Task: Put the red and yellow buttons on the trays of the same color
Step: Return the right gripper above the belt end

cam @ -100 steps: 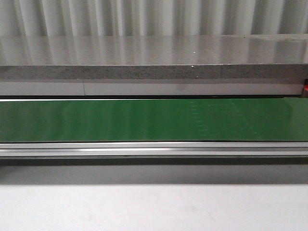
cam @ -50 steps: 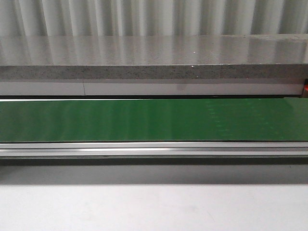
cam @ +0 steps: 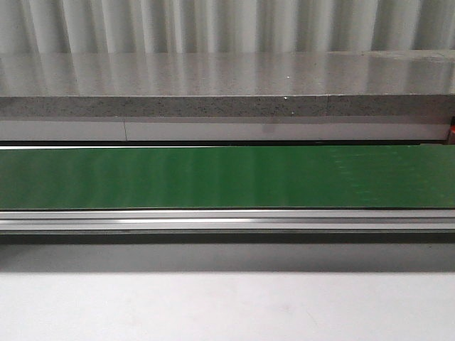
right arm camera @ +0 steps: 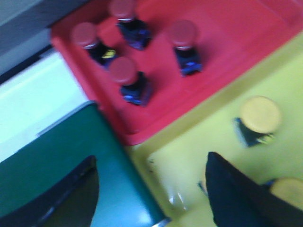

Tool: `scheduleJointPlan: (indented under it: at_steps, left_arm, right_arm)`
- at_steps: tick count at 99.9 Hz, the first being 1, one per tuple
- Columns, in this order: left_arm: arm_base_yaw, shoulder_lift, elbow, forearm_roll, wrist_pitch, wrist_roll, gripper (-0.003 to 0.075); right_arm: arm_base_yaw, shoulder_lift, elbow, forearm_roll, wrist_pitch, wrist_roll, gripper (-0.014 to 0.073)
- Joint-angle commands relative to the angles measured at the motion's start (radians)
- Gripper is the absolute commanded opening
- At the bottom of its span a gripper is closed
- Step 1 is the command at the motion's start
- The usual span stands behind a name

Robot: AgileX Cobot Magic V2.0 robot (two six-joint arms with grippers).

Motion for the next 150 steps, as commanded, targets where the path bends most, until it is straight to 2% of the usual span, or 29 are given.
scheduleJointPlan:
  at_steps: [1, 22, 32, 39, 44, 59, 150]
  left_arm:
    - [-0.01, -0.001, -0.028, -0.015, -0.074, -0.004, -0.002]
    - [-0.01, -0.001, -0.028, -0.015, -0.074, -0.004, -0.002]
    - [-0.01, -0.001, -0.028, -0.015, -0.074, -0.004, -0.002]
    - [-0.01, -0.001, -0.028, -0.015, -0.074, -0.004, -0.002]
    - [-0.01, -0.001, -0.028, -0.015, -0.074, -0.004, -0.002]
    - [-0.01, -0.001, -0.028, -0.015, -0.074, -0.004, -0.002]
    - [-0.01, -0.001, -0.028, -0.015, -0.074, -0.004, -0.002]
  right_arm:
    - [0.105, -0.066, -0.031, 0.013, -0.054, -0.058, 0.0489]
    - [0.377, -0.165, -0.03, 0.013, -0.05, -0.193, 0.0483]
    - [0.467, -0.196, -0.027, 0.012, -0.037, -0.248, 0.0411]
    - [0.51, -0.21, -0.02, 0.012, -0.03, -0.267, 0.0306]
    - [0.531, -0.217, -0.015, 0.012, -0.022, -0.272, 0.02]
    - [0.542, -0.22, -0.003, 0.012, -0.018, -0.273, -0.0074]
    - [0.542, -0.219, -0.003, 0.012, -0.006, -0.273, -0.0066]
